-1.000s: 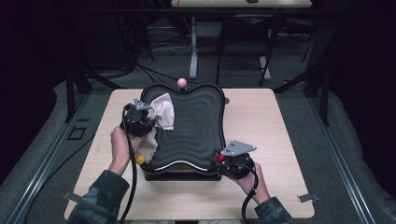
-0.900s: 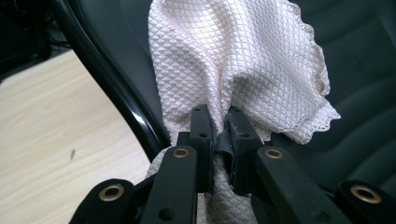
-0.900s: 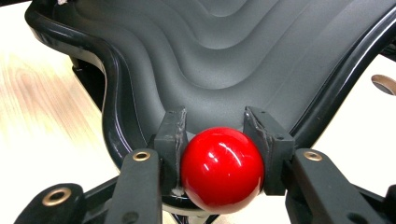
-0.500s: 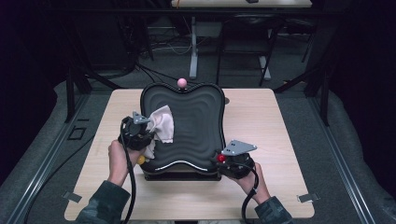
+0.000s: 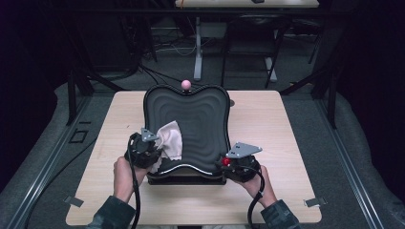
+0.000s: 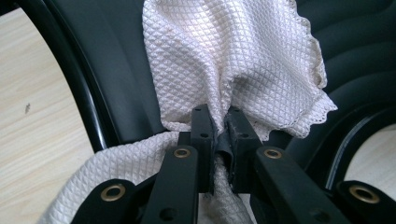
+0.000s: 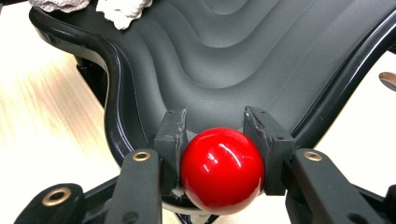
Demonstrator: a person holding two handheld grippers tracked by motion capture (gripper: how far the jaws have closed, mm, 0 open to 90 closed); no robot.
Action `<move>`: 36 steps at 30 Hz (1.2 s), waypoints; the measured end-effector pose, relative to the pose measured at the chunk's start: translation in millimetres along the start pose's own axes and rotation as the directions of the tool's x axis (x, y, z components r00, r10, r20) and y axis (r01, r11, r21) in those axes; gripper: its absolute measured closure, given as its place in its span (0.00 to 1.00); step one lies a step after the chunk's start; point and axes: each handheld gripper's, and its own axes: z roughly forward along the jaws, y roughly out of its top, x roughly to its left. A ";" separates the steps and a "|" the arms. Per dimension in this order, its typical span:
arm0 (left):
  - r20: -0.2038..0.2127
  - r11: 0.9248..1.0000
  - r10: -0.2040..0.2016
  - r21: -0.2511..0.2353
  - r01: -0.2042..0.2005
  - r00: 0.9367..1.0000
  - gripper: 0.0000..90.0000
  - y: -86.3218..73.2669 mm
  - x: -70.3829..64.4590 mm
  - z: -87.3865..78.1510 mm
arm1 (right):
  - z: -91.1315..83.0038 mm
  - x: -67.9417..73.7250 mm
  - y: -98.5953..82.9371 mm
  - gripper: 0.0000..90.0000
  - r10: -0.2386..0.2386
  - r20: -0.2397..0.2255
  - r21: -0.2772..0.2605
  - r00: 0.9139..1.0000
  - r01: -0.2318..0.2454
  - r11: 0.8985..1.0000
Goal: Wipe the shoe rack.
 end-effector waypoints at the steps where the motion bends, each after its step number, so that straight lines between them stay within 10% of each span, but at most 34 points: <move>1: 0.000 1.000 0.009 0.011 -0.009 1.000 0.93 -0.5 -1.8 -0.3 | -0.2 0.2 0.0 0.66 0.000 0.005 0.003 1.000 0.000 1.000; 23: 0.017 0.997 0.036 0.060 -0.037 0.999 0.93 -8.4 -16.0 -2.0 | 0.1 -2.3 2.4 0.66 0.002 -0.028 0.022 1.000 -0.001 1.000; 36: -0.006 0.998 -0.048 0.032 0.048 0.999 0.93 35.2 25.5 5.7 | 0.3 -3.1 3.9 0.66 0.005 -0.036 0.032 0.999 -0.004 0.999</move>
